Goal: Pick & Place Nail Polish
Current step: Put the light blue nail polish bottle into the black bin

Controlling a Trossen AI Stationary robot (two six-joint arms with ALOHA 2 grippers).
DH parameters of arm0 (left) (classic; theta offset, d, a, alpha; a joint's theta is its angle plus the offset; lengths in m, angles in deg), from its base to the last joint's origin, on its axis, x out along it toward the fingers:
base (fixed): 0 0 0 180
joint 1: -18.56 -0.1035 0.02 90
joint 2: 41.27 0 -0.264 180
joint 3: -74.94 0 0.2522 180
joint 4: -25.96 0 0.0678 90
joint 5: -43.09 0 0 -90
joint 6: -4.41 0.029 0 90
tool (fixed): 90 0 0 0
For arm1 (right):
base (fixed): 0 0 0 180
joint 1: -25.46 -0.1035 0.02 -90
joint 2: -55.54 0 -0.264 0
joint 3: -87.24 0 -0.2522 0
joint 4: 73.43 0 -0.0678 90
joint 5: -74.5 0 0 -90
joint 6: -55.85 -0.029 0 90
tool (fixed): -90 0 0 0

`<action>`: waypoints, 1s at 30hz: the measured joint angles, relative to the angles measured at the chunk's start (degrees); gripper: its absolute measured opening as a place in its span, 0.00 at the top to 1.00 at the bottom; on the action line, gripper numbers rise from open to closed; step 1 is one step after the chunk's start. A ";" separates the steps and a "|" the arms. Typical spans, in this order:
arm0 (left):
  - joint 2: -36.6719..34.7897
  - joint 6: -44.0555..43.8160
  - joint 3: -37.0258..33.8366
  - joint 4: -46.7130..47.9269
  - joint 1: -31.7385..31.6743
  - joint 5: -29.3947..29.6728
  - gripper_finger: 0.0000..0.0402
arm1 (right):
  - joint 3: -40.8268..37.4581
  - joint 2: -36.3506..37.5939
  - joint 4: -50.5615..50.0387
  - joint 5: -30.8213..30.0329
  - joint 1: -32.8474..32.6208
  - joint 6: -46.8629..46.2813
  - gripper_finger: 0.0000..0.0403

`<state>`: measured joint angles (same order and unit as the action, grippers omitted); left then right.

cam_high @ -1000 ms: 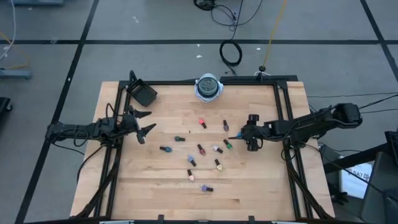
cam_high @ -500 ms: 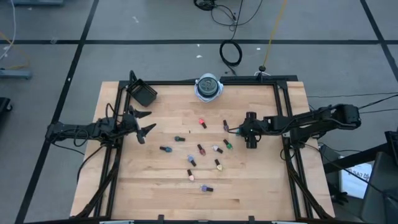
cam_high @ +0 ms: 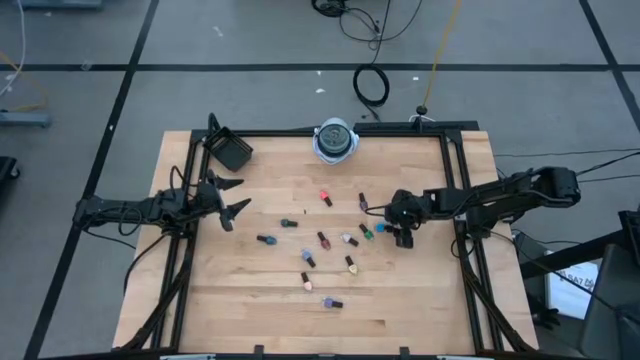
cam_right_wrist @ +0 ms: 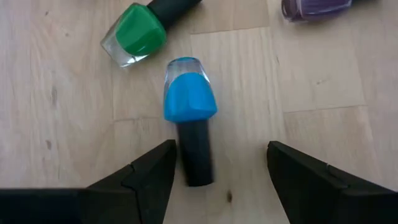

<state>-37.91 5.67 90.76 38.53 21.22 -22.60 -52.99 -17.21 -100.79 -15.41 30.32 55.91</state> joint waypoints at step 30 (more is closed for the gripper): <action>0.01 0.00 0.00 0.00 0.00 0.00 0.27 | -2.52 -0.01 5.93 0.18 -2.76 3.48 0.56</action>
<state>-37.90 5.67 90.76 38.53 21.22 -22.60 -55.50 -17.22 -94.86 -15.22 27.56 59.39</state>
